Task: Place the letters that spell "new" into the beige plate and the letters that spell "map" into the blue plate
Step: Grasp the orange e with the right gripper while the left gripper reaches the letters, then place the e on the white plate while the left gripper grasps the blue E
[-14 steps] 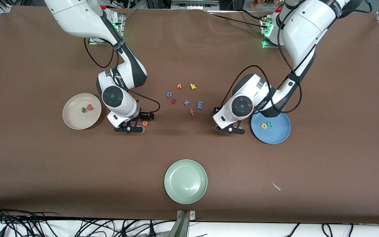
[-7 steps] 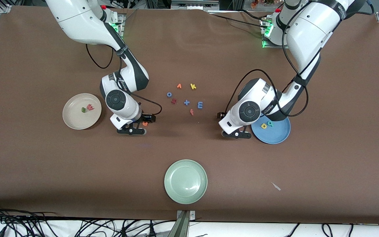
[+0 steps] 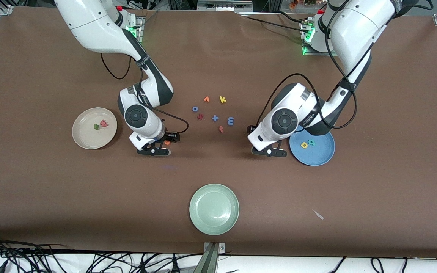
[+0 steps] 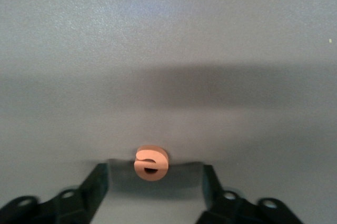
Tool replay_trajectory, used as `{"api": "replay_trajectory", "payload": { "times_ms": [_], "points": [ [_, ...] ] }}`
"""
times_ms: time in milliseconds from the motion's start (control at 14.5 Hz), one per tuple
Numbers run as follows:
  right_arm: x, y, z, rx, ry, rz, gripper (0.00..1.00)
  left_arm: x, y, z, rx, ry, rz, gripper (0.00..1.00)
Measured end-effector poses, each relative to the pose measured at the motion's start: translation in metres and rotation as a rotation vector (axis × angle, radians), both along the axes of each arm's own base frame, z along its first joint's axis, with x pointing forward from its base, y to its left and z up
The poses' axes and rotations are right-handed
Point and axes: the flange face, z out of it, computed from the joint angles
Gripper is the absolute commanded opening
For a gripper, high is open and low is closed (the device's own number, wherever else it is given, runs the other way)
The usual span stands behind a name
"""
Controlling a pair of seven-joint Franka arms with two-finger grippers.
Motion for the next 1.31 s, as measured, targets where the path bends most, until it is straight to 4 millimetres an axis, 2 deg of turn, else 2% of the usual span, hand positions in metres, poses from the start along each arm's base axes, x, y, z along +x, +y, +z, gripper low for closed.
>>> {"api": "replay_trajectory", "payload": {
  "times_ms": [276, 345, 552, 690, 897, 1174, 1312],
  "points": [
    [0.001, 0.0, 0.001, 0.002, -0.005, -0.001, 0.58, -0.011, -0.023, 0.01, -0.021, -0.009, -0.033, 1.0],
    [0.001, 0.0, 0.0, 0.002, -0.005, -0.001, 0.57, -0.009, -0.023, 0.014, -0.027, -0.02, -0.031, 1.0],
    [0.001, 0.001, -0.002, 0.006, -0.012, -0.002, 0.45, 0.001, -0.016, 0.024, -0.036, -0.041, -0.012, 1.0],
    [0.002, 0.0, -0.001, 0.006, -0.014, -0.003, 0.36, 0.003, -0.014, 0.024, -0.034, -0.039, -0.008, 1.0],
    [0.003, -0.001, -0.001, 0.006, -0.016, -0.005, 0.28, 0.0, -0.019, 0.025, -0.036, -0.039, -0.015, 1.0],
    [0.004, 0.001, 0.001, 0.009, -0.019, -0.004, 0.22, -0.037, -0.071, 0.023, -0.036, -0.033, -0.081, 1.0],
    [0.007, 0.001, 0.003, 0.007, -0.016, -0.004, 0.2, -0.044, -0.081, 0.016, -0.041, -0.038, -0.088, 1.0]
  ]
}}
